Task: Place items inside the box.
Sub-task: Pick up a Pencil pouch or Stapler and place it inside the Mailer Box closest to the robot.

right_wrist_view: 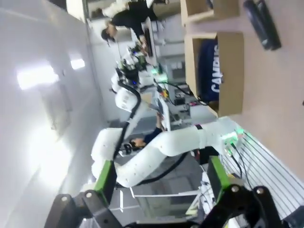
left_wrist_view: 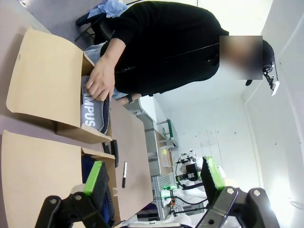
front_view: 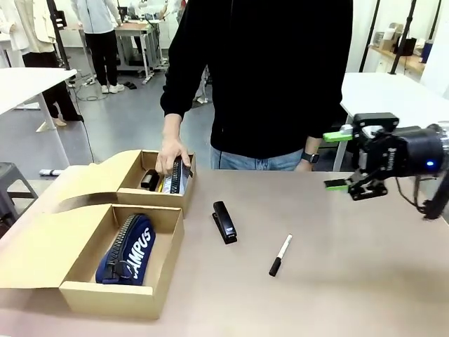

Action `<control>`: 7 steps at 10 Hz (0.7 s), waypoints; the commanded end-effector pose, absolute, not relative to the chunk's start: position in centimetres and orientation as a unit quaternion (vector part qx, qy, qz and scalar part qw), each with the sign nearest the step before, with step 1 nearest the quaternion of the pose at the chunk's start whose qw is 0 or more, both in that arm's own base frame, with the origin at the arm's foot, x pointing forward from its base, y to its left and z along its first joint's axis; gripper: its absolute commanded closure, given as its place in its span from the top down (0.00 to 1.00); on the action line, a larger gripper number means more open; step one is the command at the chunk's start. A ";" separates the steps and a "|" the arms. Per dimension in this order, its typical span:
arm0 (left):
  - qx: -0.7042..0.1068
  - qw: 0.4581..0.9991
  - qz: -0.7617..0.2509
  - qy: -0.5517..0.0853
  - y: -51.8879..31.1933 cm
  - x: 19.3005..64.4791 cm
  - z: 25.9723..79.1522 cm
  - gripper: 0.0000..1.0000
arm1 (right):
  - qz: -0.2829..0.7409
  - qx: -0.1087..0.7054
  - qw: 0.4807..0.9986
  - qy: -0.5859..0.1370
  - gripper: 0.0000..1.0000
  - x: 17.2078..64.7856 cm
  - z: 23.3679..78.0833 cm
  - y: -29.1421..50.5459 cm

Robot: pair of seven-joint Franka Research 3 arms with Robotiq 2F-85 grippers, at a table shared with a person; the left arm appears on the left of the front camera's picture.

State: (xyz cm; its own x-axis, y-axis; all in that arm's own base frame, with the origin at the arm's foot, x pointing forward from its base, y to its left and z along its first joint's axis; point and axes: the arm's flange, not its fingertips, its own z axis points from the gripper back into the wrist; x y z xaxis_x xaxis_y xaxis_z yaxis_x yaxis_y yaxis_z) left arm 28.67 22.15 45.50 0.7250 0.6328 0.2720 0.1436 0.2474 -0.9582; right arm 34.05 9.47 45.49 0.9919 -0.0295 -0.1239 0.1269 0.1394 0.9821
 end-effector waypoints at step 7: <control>-0.593 0.710 0.163 -0.342 22.0 28.7 45.5 1.00 | -0.212 0.686 0.690 -0.089 1.00 14.5 24.9 5.8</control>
State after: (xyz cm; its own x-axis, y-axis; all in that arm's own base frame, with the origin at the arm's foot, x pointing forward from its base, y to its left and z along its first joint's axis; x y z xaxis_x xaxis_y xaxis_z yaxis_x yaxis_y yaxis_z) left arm 28.67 22.15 45.48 0.7252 0.6327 0.2718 0.1436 0.2470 -0.9583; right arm 37.65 -1.41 32.59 0.9274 -0.3084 -0.2116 0.2379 0.0496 0.9700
